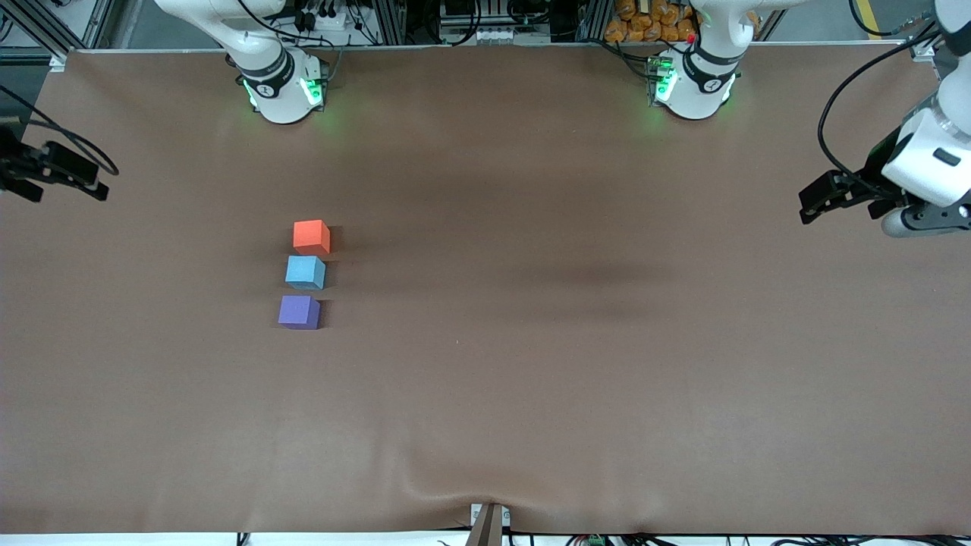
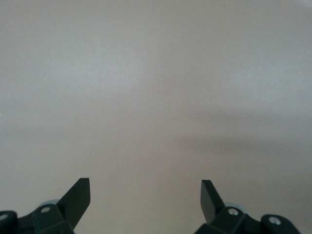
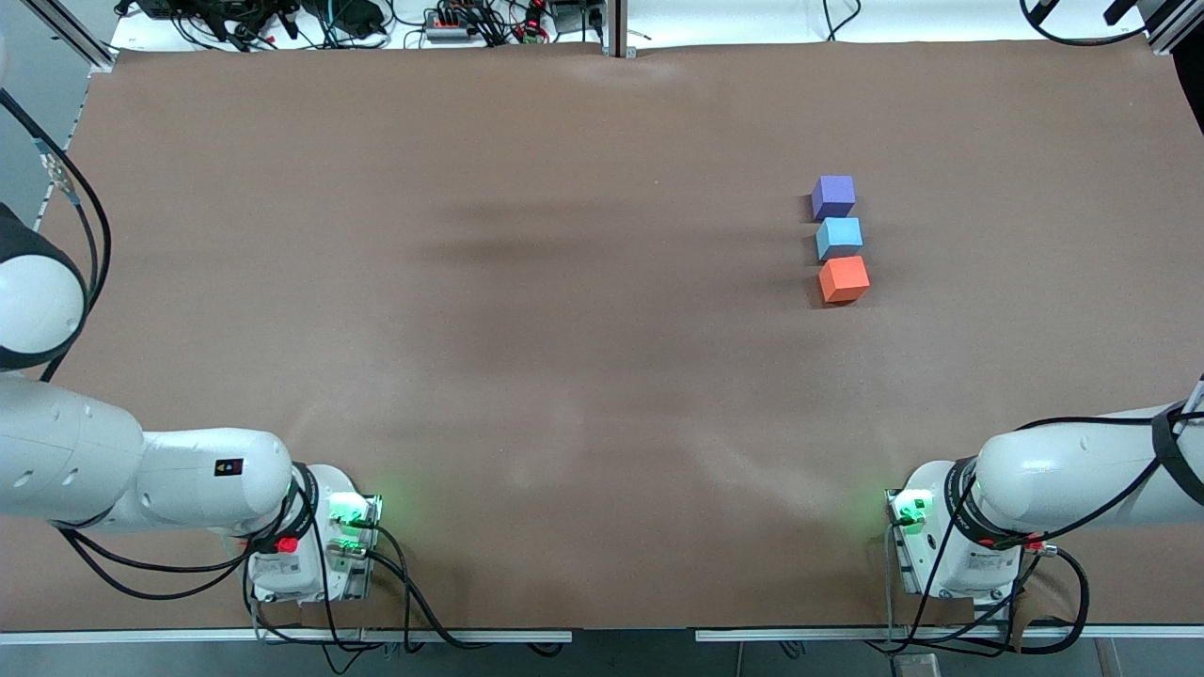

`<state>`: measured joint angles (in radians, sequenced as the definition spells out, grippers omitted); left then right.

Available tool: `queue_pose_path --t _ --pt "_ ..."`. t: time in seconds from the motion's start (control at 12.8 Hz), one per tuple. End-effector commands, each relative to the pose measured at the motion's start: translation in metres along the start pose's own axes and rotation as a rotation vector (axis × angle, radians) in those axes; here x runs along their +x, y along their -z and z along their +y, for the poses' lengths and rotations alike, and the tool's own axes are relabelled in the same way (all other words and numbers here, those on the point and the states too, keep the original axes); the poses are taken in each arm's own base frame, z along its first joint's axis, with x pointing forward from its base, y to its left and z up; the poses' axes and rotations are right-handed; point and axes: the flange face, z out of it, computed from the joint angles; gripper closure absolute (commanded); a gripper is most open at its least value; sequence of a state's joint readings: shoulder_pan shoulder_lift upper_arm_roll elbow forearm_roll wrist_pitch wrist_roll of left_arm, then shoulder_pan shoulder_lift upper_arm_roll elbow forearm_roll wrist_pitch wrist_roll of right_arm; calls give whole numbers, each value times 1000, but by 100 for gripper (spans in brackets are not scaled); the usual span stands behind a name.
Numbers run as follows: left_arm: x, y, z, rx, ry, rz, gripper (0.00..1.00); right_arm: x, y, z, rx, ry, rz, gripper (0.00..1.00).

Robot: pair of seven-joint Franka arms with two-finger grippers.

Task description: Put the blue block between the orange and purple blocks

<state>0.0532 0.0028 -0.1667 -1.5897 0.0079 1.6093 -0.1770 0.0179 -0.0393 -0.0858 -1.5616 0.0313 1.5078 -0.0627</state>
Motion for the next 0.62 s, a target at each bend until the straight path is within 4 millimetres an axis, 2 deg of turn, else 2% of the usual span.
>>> queue_pose_path --t 0.0,0.23,0.55 --pt "-9 25 -3 -60 1 -8 0 4 1 2 -42 2 -22 0" --pt "-11 43 -5 -50 3 2 0 3 -1 0 -45 -11 -31 0" --pt "-12 53 -5 1 -4 14 0 6 -6 7 -48 -23 -40 0"
